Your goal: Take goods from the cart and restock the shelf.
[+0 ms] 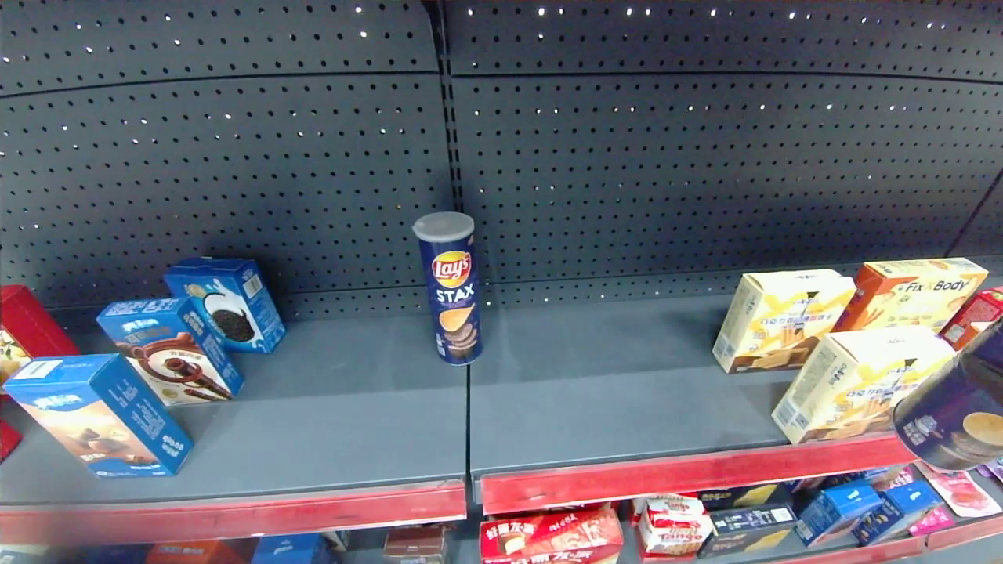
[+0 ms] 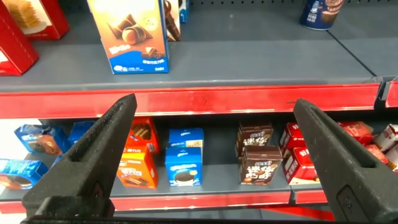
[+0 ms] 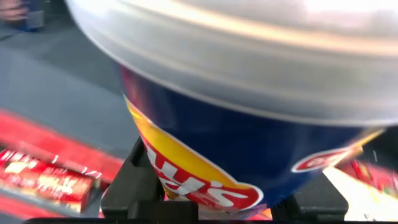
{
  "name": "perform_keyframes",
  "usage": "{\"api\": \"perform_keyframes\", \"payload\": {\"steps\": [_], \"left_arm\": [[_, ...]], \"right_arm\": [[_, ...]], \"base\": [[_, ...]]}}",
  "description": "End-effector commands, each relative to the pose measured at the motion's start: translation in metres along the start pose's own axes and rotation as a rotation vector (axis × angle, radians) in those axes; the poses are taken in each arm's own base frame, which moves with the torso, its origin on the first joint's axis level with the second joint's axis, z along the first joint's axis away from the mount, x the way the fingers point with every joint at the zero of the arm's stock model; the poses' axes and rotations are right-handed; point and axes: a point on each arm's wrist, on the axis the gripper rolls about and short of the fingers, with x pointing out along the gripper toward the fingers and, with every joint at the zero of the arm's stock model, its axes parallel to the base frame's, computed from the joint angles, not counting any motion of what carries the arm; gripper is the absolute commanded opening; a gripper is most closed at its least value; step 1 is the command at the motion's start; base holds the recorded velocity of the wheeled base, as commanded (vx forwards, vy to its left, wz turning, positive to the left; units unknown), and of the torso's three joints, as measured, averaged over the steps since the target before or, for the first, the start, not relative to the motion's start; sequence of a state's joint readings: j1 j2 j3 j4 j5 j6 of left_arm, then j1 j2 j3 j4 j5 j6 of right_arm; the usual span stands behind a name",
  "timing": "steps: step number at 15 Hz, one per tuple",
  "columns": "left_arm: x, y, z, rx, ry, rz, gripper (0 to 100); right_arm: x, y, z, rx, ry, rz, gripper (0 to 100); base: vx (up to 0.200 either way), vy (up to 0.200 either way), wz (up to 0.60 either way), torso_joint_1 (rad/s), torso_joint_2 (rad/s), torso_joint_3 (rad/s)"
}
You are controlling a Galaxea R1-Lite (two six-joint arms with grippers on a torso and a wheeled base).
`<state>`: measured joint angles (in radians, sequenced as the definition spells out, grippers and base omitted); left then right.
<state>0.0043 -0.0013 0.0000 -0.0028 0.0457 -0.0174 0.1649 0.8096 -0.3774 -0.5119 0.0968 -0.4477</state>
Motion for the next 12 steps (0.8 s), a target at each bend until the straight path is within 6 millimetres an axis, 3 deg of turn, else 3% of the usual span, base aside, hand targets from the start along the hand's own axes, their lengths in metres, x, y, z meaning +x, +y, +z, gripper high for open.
{"api": "perform_keyframes", "payload": {"steps": [1, 5, 8, 12], "left_arm": [[0.000, 0.000, 0.000, 0.001, 0.001, 0.001, 100], [0.000, 0.000, 0.000, 0.002, 0.003, -0.001, 100], [0.000, 0.000, 0.000, 0.002, 0.003, -0.002, 100], [0.000, 0.000, 0.000, -0.001, 0.001, 0.004, 100]], "right_arm": [[-0.015, 0.009, 0.000, -0.036, -0.065, 0.069, 0], [0.013, 0.014, 0.004, -0.044, -0.024, 0.159, 0], [0.038, 0.018, 0.021, -0.018, -0.047, 0.231, 0], [0.039, 0.026, 0.026, 0.026, -0.023, 0.203, 0]], "base": [[0.000, 0.000, 0.00, 0.000, 0.00, 0.000], [0.000, 0.000, 0.00, 0.000, 0.00, 0.000], [0.000, 0.000, 0.00, 0.000, 0.00, 0.000], [0.000, 0.000, 0.00, 0.000, 0.00, 0.000]]}}
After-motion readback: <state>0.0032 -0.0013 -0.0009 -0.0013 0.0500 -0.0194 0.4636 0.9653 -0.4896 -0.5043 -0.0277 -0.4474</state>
